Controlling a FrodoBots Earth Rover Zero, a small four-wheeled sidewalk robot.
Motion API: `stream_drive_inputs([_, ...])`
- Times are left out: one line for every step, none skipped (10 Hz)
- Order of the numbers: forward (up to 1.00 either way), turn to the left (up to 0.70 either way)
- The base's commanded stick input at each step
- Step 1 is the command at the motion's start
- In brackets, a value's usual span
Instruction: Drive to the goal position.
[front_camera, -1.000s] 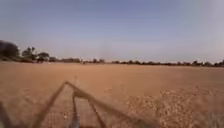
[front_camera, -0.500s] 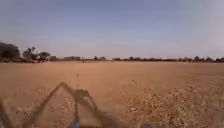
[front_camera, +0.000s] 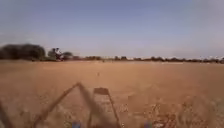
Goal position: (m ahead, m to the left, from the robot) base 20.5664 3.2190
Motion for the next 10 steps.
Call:
stream_drive_inputs([0.7,0.0])
stream_drive_inputs([0.7,0.0])
stream_drive_inputs([0.7,0.0])
stream_drive_inputs([0.7,0.0])
stream_drive_inputs([0.7,0.0])
stream_drive_inputs([0.7,0.0])
stream_drive_inputs([0.7,0.0])
stream_drive_inputs([0.7,0.0])
stream_drive_inputs([0.7,0.0])
stream_drive_inputs([0.7,0.0])
